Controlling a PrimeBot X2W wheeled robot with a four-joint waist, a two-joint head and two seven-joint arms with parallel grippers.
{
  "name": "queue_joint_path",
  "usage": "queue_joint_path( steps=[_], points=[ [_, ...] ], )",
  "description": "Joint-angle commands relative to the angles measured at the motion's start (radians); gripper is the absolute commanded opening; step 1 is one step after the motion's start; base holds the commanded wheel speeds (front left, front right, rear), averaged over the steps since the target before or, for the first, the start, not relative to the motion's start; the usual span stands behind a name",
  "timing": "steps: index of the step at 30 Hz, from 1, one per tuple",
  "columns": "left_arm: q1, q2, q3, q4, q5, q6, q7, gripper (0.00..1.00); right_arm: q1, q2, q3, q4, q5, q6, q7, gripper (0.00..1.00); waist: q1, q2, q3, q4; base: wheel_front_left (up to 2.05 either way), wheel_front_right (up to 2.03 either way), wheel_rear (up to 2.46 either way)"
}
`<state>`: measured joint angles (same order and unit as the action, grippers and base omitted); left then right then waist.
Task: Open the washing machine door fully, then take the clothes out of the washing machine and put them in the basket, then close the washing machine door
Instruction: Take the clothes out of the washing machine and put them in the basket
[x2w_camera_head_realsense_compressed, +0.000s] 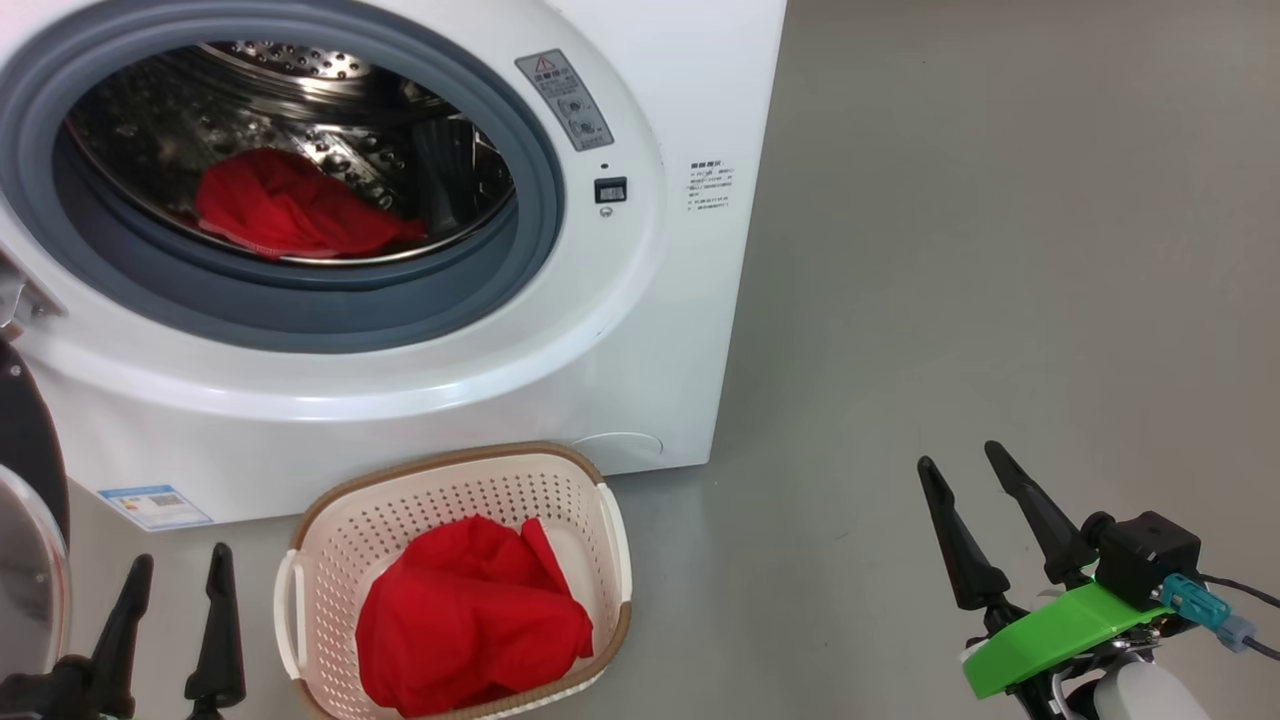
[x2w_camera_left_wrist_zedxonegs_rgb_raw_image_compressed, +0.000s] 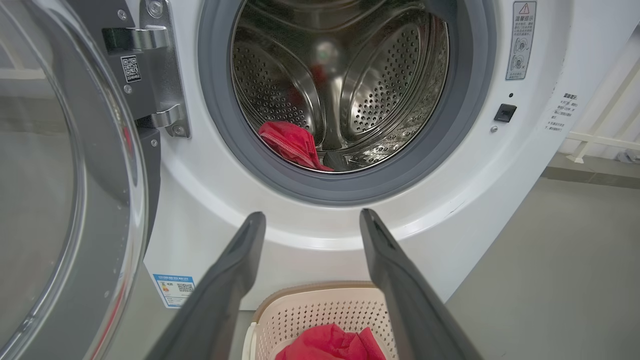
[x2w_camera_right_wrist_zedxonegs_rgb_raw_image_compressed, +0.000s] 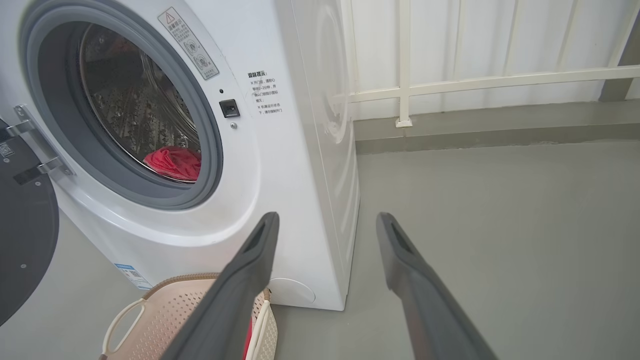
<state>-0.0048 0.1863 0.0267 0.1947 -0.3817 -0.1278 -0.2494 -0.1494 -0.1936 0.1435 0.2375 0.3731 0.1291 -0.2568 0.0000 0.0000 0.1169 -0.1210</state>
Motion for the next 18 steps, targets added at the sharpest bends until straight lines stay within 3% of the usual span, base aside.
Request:
queue_joint_path(
  steps=[1, 10, 18],
  points=[
    [-0.030, 0.021, 0.034, -0.026, -0.008, -0.003, -0.012, 1.00, -0.016, -0.003, 0.016, -0.026, 0.006, 0.002, -0.005, 1.00, 0.0000, 0.0000, 0.004, -0.001, 0.00, 0.00, 0.00],
    [-0.078, 0.036, 0.018, 0.003, -0.016, -0.003, -0.012, 1.00, -0.036, 0.018, 0.017, -0.033, -0.003, 0.002, -0.005, 1.00, 0.0000, 0.0000, 0.052, -0.007, 0.00, 0.00, 0.00],
    [-0.197, 0.086, -0.042, 0.067, -0.014, -0.003, -0.012, 1.00, -0.076, 0.049, 0.017, -0.041, -0.018, 0.002, -0.005, 1.00, 0.0000, 0.0000, 0.130, -0.012, 0.00, 0.00, 0.00]
  ],
)
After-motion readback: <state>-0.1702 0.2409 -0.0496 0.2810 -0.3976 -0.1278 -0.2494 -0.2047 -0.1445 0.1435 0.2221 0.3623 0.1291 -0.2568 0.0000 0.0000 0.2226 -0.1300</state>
